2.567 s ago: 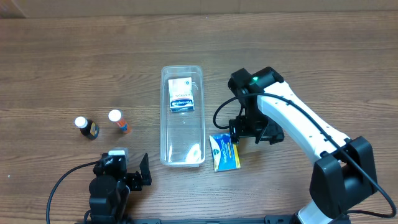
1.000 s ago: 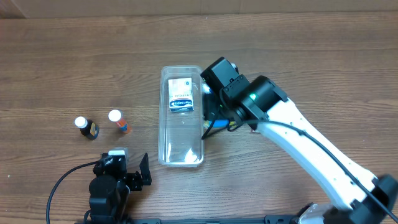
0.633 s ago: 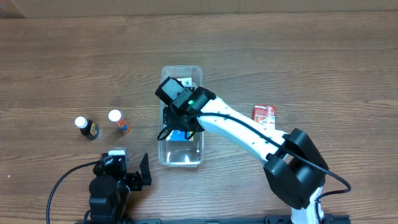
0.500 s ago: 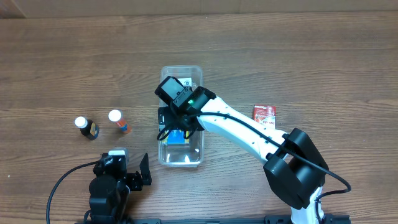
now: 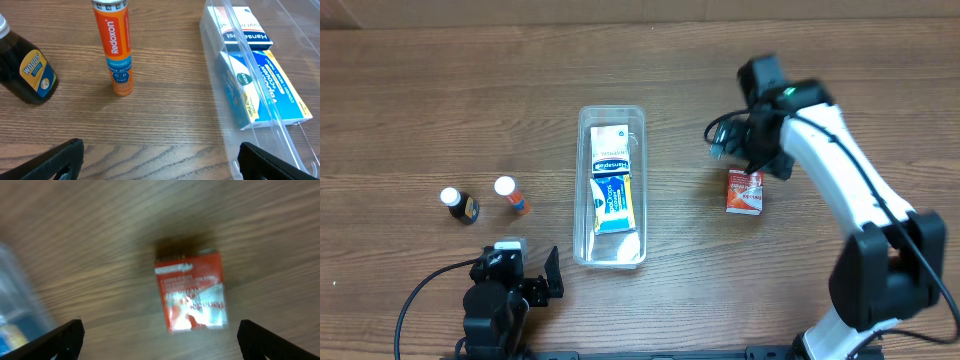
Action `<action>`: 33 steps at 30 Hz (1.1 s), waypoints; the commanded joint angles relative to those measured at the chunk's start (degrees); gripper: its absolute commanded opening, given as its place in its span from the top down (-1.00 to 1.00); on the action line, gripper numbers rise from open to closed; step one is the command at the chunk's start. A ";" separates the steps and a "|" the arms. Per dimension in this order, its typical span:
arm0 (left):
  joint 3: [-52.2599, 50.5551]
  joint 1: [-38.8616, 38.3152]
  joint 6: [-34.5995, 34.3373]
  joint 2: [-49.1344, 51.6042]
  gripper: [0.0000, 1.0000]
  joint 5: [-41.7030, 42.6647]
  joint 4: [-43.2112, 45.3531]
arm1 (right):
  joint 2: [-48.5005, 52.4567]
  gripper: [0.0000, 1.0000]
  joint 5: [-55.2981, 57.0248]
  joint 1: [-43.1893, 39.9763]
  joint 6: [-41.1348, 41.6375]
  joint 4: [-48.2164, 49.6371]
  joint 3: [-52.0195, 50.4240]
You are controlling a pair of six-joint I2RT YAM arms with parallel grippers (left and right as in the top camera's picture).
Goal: Pack container
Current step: 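Grasp the red ActiFast box with the right gripper, then lower the ActiFast box into the container and open the right gripper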
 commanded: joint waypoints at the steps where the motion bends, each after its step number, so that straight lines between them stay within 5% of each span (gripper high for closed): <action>1: -0.13 0.33 0.46 -0.35 -1.00 -0.59 0.04 | 1.33 -1.00 0.57 -1.25 -3.04 3.96 -7.85; 11: -0.15 0.33 0.46 -0.35 -1.00 -0.59 0.04 | 1.57 -0.85 0.57 -2.95 -0.35 19.10 -16.55; 16: -0.15 0.33 0.46 -0.35 -1.00 -0.59 0.04 | 0.26 -0.55 0.61 -2.03 -2.23 11.39 -9.70; 19: -0.13 0.31 0.46 -0.35 -1.00 -0.59 0.04 | -3.32 -0.52 0.63 4.07 -3.02 -0.96 6.56; 23: -0.15 0.31 0.46 -0.35 -1.00 -0.59 0.04 | -4.79 -0.52 0.39 12.72 -2.91 -1.88 18.18; 28: -0.13 0.33 0.46 -0.35 -1.00 -0.59 0.04 | -3.37 -0.52 -0.70 27.12 -0.61 4.98 18.88; 33: -0.15 0.33 0.46 -0.35 -1.00 -0.59 0.04 | 0.26 -0.54 3.02 32.68 0.28 6.95 18.03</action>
